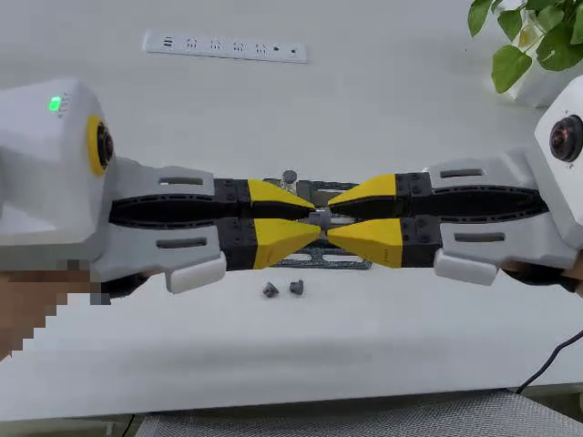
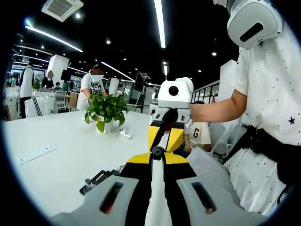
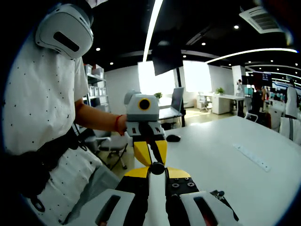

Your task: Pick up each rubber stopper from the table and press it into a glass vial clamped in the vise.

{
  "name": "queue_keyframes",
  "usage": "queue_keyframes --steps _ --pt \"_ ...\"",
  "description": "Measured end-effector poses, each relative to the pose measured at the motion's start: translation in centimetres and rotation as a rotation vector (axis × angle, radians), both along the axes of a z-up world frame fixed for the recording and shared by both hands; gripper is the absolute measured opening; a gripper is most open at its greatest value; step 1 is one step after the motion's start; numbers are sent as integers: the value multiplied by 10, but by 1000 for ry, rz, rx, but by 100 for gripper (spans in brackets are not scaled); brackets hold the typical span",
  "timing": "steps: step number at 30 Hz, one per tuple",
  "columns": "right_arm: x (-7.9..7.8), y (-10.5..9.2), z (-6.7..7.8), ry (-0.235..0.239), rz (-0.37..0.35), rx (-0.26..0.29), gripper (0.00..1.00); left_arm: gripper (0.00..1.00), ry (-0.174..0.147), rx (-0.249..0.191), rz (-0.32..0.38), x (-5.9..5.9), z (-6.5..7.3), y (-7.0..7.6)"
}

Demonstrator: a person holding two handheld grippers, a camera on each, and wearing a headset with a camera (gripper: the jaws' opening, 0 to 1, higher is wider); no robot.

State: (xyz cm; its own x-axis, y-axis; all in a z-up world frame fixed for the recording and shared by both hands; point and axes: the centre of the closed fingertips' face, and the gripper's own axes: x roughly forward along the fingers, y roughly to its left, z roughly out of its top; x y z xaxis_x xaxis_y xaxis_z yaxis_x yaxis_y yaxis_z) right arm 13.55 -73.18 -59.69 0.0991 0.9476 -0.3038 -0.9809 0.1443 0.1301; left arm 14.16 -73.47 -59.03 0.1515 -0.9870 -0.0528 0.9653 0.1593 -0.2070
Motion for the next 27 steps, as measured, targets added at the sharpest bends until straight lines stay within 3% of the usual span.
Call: queue_keyframes --steps 27 --pt "-2 2 6 20 0 22 8 4 10 -26 -8 0 4 1"
